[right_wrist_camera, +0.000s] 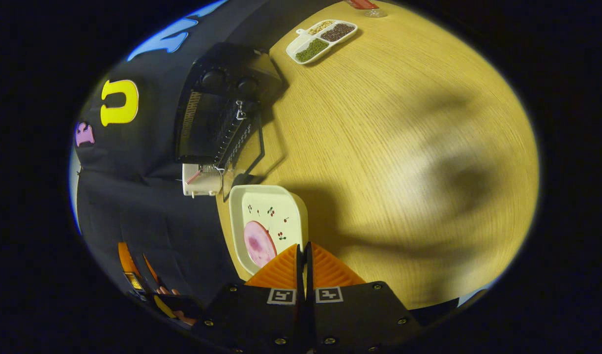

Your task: Open the electric oven with the left hand, put the food in, and close the electric oven.

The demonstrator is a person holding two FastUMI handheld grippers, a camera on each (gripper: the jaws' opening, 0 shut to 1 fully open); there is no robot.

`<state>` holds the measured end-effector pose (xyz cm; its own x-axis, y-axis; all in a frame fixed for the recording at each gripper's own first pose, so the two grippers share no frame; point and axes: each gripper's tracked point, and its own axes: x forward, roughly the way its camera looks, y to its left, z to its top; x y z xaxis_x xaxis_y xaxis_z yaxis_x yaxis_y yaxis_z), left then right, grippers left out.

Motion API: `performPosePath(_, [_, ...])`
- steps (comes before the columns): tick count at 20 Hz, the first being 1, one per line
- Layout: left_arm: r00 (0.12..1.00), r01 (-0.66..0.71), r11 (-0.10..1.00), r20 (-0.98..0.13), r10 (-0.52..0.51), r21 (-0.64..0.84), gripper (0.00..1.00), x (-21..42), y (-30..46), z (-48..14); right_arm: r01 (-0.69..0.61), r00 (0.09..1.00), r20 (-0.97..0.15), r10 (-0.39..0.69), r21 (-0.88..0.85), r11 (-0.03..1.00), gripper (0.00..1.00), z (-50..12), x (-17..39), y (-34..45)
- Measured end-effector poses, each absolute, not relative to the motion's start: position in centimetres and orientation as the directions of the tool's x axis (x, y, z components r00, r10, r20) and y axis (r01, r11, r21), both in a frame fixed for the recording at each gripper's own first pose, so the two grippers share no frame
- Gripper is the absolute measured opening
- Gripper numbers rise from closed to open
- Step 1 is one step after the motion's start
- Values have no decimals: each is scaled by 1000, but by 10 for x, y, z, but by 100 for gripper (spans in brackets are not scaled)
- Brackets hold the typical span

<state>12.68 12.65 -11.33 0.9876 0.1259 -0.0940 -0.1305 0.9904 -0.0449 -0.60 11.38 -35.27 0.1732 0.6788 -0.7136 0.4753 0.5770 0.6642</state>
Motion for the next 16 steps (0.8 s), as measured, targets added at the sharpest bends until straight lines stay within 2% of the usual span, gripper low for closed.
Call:
performPosePath(8, [987, -128, 991, -101, 124, -33, 100, 147, 156, -124, 577, 322, -717, 618, 667, 472, 1, -336, 64, 163])
performPosePath(16, [986, -122, 992, -118, 118, -29, 100, 169, 184, -137, 680, 418, -720, 554, 652, 334, 1, -342, 116, 208])
